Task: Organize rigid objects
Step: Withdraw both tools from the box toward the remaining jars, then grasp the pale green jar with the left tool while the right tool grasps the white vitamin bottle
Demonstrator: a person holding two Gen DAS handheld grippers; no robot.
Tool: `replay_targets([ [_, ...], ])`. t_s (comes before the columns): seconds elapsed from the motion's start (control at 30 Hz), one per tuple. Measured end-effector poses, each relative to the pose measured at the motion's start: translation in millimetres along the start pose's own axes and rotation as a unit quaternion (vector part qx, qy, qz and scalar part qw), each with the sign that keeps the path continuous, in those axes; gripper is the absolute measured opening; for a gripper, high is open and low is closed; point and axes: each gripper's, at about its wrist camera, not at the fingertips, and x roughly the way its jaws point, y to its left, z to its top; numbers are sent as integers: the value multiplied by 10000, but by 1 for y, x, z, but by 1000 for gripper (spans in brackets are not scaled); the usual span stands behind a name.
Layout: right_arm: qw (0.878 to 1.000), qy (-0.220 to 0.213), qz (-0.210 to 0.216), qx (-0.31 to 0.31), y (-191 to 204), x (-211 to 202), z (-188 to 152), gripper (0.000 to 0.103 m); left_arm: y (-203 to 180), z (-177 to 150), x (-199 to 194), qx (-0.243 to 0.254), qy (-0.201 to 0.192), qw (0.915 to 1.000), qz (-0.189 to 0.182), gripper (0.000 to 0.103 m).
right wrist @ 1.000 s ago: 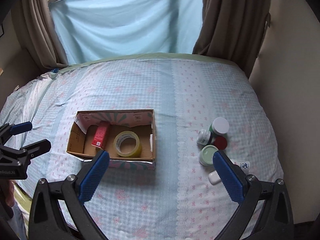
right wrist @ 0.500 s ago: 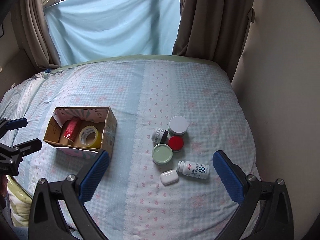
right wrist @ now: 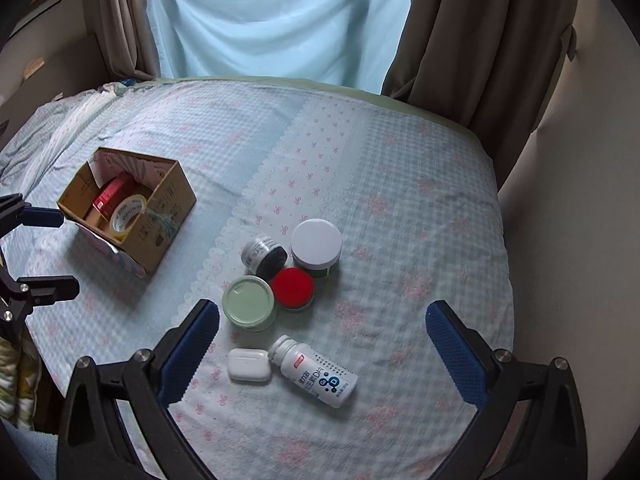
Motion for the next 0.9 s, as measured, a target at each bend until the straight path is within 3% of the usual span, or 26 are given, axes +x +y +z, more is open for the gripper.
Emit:
replay_targets([
  [0.23,9942,638,290,-811,-7,72,-46,103,-28,13,109,480,397,9980,-129,103],
  [0.4,9851,946,512,-1339,-8,111,-73,101,-38,20,168,559,599,9965,-183,103],
  [0.7,9561,1201,847,-2535,11,153,-95,83,-51,25,213,719,698,9947,-234,103],
  [0.77,9512,1248,879,-2682,14,158,-95,73,-52,26,218,651,700,9950,-296,102],
  [0.83,9461,1328,950,-2797,16,161,-96,68,-54,27,219,614,683,9952,-340,98],
  [0.9,9424,1362,1070,-2860,17,161,-97,60,-54,28,220,670,670,9952,-256,80],
])
